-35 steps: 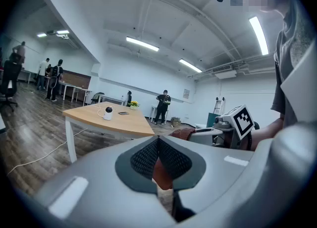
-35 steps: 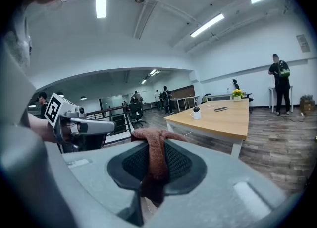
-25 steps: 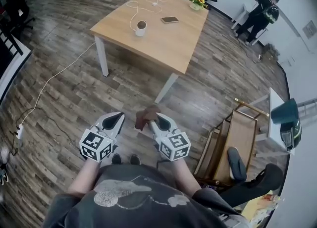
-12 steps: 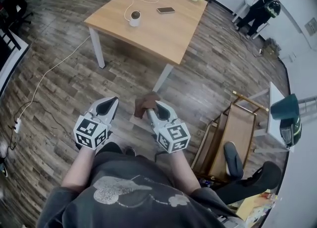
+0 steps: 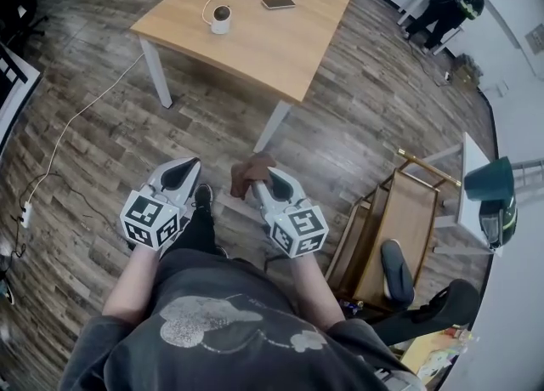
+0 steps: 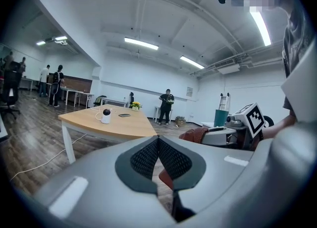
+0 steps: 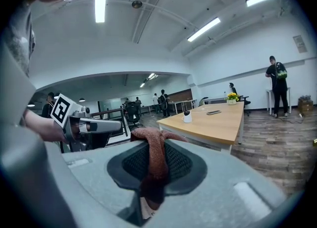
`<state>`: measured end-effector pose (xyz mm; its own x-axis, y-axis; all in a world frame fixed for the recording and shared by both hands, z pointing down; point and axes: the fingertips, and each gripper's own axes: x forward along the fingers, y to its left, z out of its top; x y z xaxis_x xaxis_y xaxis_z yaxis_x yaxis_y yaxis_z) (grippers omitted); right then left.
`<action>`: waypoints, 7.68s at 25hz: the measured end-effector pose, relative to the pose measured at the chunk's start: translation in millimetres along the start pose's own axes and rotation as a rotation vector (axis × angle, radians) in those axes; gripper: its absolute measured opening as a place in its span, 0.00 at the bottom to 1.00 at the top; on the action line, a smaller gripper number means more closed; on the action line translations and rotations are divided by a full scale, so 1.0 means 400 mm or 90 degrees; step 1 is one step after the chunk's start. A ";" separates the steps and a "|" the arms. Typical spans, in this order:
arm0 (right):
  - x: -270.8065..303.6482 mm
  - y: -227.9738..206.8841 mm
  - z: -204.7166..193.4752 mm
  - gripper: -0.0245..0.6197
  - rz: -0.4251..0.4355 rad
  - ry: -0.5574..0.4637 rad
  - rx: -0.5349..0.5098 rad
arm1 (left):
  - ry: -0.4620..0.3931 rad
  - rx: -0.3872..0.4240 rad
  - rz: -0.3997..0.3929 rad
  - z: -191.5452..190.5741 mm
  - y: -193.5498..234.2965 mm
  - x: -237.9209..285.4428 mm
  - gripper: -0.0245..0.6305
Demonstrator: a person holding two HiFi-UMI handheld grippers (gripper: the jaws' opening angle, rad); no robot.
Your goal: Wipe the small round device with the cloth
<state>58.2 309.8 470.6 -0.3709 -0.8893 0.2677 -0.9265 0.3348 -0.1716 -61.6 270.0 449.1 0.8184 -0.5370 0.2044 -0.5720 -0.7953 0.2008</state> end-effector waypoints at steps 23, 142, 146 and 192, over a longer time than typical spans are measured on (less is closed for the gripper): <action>0.468 -0.263 0.175 0.12 -0.042 0.020 0.027 | 0.029 -0.024 -0.035 0.121 0.406 0.366 0.06; 1.132 -0.576 0.383 0.12 0.117 0.091 0.040 | 0.016 -0.081 0.095 0.282 0.928 0.768 0.06; 1.145 -0.629 0.411 0.12 0.088 0.071 0.034 | 0.014 -0.075 0.094 0.286 0.925 0.771 0.07; 1.203 -0.690 0.564 0.12 -0.013 0.026 -0.027 | -0.007 -0.049 0.050 0.352 0.984 0.787 0.07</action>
<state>149.5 -280.9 433.0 -0.3540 -0.8828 0.3089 -0.9352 0.3312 -0.1252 -21.3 -251.5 457.4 0.7716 -0.5999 0.2115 -0.6361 -0.7275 0.2572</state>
